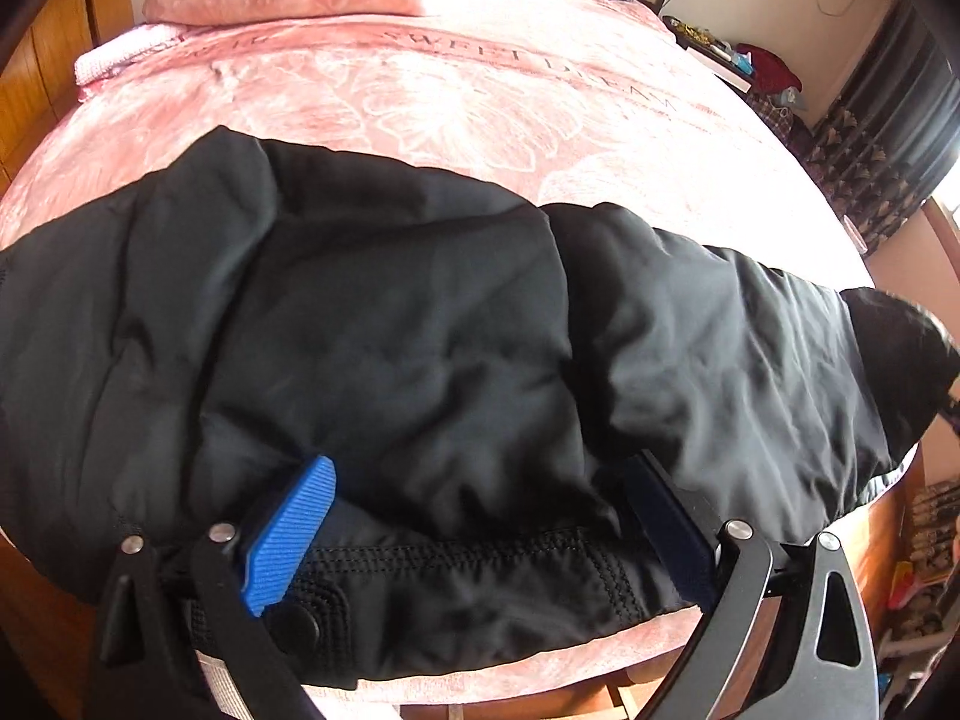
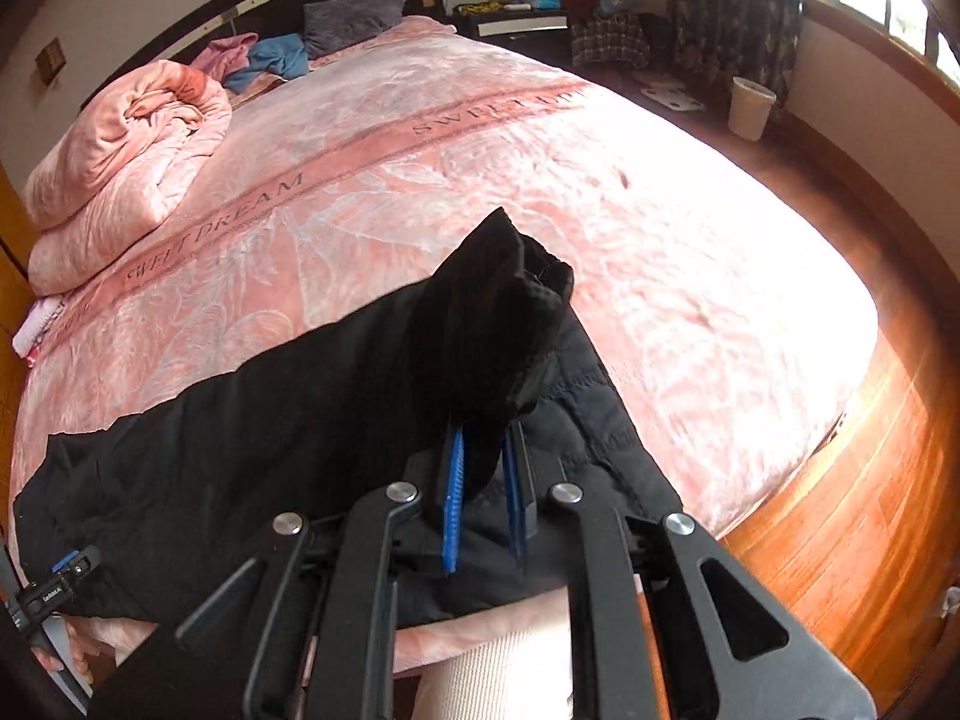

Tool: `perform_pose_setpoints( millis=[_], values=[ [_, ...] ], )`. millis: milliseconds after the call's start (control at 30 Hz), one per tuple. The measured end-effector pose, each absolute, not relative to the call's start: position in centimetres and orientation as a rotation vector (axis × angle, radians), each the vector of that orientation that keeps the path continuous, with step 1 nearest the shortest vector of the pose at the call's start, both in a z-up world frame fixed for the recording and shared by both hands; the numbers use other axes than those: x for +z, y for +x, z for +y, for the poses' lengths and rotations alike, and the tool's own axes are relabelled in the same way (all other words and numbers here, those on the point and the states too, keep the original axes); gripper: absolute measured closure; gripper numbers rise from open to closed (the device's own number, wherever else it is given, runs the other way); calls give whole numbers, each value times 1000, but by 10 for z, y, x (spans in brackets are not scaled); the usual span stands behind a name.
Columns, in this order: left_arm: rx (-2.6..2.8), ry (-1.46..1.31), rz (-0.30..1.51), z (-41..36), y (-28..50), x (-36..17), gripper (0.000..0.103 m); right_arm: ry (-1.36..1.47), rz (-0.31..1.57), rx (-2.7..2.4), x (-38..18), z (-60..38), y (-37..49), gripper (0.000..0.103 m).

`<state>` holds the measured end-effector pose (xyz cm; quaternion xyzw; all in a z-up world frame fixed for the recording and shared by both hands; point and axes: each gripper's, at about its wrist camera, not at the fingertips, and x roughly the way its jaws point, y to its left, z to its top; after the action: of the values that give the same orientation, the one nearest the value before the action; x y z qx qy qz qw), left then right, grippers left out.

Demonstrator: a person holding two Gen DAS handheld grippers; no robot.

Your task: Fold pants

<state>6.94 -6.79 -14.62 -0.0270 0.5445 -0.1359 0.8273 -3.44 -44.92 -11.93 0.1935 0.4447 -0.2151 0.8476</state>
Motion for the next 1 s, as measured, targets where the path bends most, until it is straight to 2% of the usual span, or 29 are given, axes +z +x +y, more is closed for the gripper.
perform_pose_setpoints(
  millis=[233,600,700,733,767,833,933,1000],
  values=[
    [-341,-53,1130,-87,69,-134,5,476,1044,-443,-173,-461,-64,91],
    [-377,-30,1145,-113,68,-134,5,402,1062,-386,-169,-457,-69,94],
    [-375,-49,1159,-118,67,-134,5,423,1015,-365,-154,-462,-77,78],
    [-378,-55,1155,-120,65,-133,5,444,1004,-368,-149,-467,-80,65],
    [-383,-58,1152,-122,65,-132,5,472,987,-378,-144,-474,-85,58],
    [-395,-42,1146,-128,65,-130,5,531,954,-375,-135,-490,-93,58],
    [-413,-7,1142,-139,63,-129,5,638,933,-362,-131,-518,-100,49],
    [-425,7,1142,-145,60,-128,5,690,940,-355,-136,-532,-102,48]
  ],
)
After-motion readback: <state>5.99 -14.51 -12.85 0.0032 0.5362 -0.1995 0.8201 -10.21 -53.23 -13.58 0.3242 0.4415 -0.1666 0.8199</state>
